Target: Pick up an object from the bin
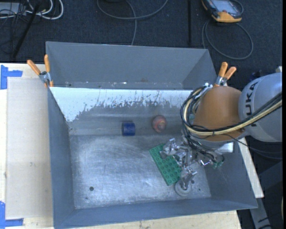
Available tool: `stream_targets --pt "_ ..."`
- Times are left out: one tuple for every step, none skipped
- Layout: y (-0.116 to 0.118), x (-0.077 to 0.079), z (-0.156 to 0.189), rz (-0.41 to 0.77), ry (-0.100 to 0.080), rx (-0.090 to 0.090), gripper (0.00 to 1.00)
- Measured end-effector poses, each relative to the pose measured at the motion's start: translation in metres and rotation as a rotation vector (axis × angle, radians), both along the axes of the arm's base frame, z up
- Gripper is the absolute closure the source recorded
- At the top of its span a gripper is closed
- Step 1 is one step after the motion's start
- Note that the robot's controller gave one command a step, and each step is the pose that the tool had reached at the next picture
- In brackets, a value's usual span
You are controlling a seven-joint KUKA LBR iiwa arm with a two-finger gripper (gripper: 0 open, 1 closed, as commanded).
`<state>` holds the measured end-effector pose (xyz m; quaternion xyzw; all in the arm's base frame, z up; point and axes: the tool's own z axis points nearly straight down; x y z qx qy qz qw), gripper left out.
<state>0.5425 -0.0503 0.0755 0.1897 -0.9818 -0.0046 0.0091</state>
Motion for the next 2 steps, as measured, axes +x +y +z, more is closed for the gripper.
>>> stream_targets --pt "0.000 0.005 0.004 0.001 -0.027 -0.001 1.00" --pt "-0.006 0.012 0.128 0.229 -0.027 -0.004 1.00"
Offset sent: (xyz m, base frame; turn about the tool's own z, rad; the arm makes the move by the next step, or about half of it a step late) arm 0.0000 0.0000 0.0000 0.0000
